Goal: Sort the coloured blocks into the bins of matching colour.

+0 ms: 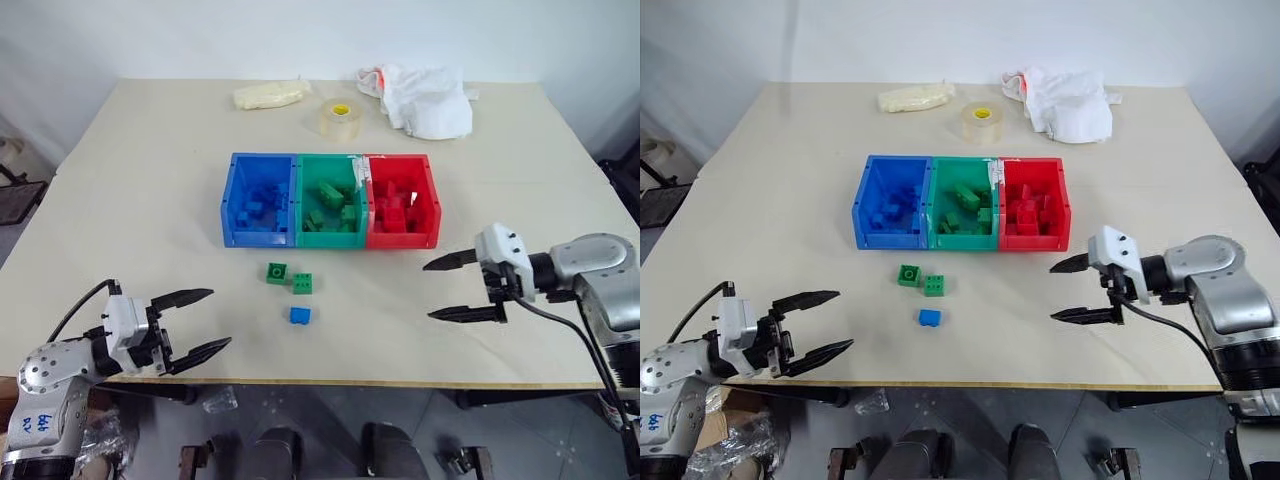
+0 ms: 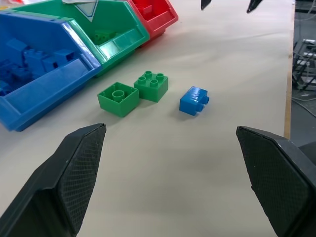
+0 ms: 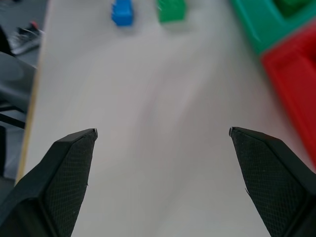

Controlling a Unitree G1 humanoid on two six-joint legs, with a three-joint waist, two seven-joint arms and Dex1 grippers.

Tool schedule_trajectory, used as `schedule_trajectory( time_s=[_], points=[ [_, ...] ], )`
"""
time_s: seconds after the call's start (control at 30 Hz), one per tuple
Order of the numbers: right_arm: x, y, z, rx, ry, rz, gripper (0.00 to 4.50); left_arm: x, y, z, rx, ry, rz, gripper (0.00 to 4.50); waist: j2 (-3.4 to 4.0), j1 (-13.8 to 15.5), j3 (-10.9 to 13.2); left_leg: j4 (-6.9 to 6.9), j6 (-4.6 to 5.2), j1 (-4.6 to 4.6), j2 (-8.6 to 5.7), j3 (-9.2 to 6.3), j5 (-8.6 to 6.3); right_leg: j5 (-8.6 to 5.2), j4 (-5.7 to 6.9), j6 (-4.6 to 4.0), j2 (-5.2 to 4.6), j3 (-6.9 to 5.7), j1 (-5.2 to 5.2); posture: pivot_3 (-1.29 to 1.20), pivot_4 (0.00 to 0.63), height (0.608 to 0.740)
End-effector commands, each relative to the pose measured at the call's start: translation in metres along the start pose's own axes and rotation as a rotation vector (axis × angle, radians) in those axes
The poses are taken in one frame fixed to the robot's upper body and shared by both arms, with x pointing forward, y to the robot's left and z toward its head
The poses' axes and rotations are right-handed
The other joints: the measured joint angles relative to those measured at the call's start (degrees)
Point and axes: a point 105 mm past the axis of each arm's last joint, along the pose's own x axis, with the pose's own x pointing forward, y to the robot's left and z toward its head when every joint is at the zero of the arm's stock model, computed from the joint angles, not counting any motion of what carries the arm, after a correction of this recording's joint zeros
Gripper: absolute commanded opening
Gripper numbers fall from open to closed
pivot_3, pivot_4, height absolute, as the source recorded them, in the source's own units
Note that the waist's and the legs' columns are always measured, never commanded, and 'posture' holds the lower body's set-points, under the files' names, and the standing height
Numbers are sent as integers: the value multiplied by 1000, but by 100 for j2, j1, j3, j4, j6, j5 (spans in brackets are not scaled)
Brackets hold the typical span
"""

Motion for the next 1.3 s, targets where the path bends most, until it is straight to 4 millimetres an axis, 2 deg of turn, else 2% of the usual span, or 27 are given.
schedule_trajectory(
  time_s=[0.03, 0.17, 0.27, 0.5, 0.63, 0.73, 0.83, 1.0, 1.13, 1.23, 1.3],
  points=[
    [14, 5, 17, -40, -57, 42, 4480, 6, -14, 13, 32, -19, -53, 4500, 0, -3, 0, 0, 0, 0, 0, -1, 0, 0, 0, 0, 0, 0, 1, 0, 150, 740],
    [23, 7, 18, -38, -76, 60, 4480, 22, -26, 10, 27, 33, -74, 4500, 0, 7, 0, 0, 0, 0, 0, -2, 0, 0, 0, 0, 1, 0, 2, 0, 150, 740],
    [23, 6, 18, -37, -78, 61, 4480, 41, -33, 2, 47, 109, -74, 4500, 0, 1, 0, -1, 0, 0, -2, -1, 0, 0, 2, 0, 2, 1, 2, 0, 150, 740],
    [12, 1, 11, -33, -61, 21, 4480, 98, -40, -15, 75, 161, -30, 4500, 0, 19, 0, 0, 1, 1, -9, 1, 0, 0, 9, 0, 2, 2, 1, 0, 150, 740],
    [5, 0, 9, -28, -55, -17, 4480, 120, -41, -25, 76, 161, -28, 4500, 0, 20, 0, 1, 0, 0, -10, 2, 0, 0, 12, 0, 3, -1, 0, 0, 150, 740],
    [1, 0, 7, -25, -49, -40, 4480, 129, -41, -29, 84, 165, -39, 4500, 0, 27, 0, 2, 0, 1, -9, 2, 0, 0, 11, 0, 3, -2, 1, 0, 150, 740],
    [-5, 0, 4, -19, -39, -69, 4500, 134, -42, -28, 85, 147, -70, 3894, 0, 55, 0, 4, 1, 2, -10, 4, 1, 0, 9, 1, 2, -1, 3, 0, 150, 740],
    [-13, -2, 1, -11, -31, -115, 4500, 132, -41, -26, 103, 124, -92, 2338, 0, 114, 0, 6, 1, 1, -9, 4, 1, 0, 7, 1, 2, 0, 3, 0, 150, 740],
    [-22, -6, -3, -2, -20, -156, 4500, 128, -32, -24, 83, 116, -69, 1051, 0, 122, 0, 6, 0, 2, -7, 6, 1, 0, 6, 1, 3, 0, 2, 0, 150, 740],
    [-28, -9, -4, 4, -18, -187, 4500, 129, -26, -13, 51, 77, -60, 949, 0, 129, 0, 6, 0, 1, -7, 6, 1, 0, 7, 1, 3, 0, 2, 0, 150, 740],
    [-32, -11, -6, 4, -11, -205, 4500, 133, -18, 5, 58, 34, -40, 949, 0, 129, 0, 6, 0, 1, -8, 6, 1, 0, 7, 1, 2, 0, 2, 0, 150, 740]
  ],
)
